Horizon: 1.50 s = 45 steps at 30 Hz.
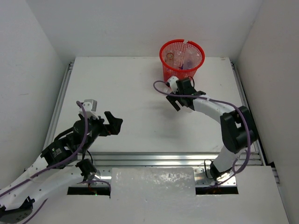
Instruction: Put the plastic bottles in the bin
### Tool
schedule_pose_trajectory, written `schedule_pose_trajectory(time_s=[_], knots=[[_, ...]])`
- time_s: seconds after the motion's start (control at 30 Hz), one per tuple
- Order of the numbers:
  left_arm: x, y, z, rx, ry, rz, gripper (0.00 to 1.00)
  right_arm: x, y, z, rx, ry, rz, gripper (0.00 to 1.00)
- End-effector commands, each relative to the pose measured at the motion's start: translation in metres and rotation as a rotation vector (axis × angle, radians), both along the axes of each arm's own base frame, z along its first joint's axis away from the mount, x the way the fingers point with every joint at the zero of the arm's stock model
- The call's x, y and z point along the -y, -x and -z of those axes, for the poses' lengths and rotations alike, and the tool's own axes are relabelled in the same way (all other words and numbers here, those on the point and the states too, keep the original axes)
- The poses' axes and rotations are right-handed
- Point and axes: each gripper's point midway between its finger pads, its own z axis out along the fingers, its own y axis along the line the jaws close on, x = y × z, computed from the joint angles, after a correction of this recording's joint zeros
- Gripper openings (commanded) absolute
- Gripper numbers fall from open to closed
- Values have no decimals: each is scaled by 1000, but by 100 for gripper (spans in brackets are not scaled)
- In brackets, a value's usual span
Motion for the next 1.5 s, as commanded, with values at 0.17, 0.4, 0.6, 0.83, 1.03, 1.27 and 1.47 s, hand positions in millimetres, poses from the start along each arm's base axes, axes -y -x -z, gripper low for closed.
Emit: schedule_pose_trajectory(time_s=[0.17, 0.4, 0.6, 0.83, 1.03, 1.27, 1.47], knots=[[2, -6, -7, 21, 15, -12, 100, 1, -61, 25, 164, 157, -9, 98], [3, -6, -7, 22, 15, -5, 100, -29, -72, 41, 191, 195, -81, 72], [3, -6, -8, 26, 19, -6, 100, -133, -33, 5, 192, 4, -277, 24], [2, -4, -11, 34, 29, -5, 100, -199, 2, -169, 355, -534, -425, 23], [-1, -2, -14, 48, 45, -7, 100, -151, -55, -258, 601, -665, -300, 22], [3, -2, -13, 49, 43, 15, 100, -92, -120, -306, 754, -750, -191, 22], [5, -2, -13, 47, 38, 24, 100, -74, -165, -305, 791, -754, -100, 23]])
